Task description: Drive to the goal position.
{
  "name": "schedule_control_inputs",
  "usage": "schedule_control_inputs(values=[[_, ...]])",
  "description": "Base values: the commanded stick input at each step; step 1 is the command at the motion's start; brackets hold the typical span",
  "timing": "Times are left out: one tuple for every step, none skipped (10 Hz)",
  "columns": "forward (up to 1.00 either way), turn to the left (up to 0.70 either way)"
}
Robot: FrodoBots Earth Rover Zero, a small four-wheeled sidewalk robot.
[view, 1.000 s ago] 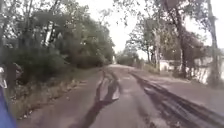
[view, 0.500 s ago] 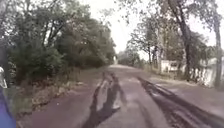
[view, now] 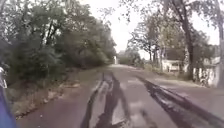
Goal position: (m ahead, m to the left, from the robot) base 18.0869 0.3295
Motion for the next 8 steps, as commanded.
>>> schedule_control_inputs(values=[[0.70,-0.01],[0.70,-0.01],[0.70,-0.01],[0.70,-0.01],[0.70,-0.01],[0.70,-0.01],[0.70,-0.01],[0.70,-0.01]])
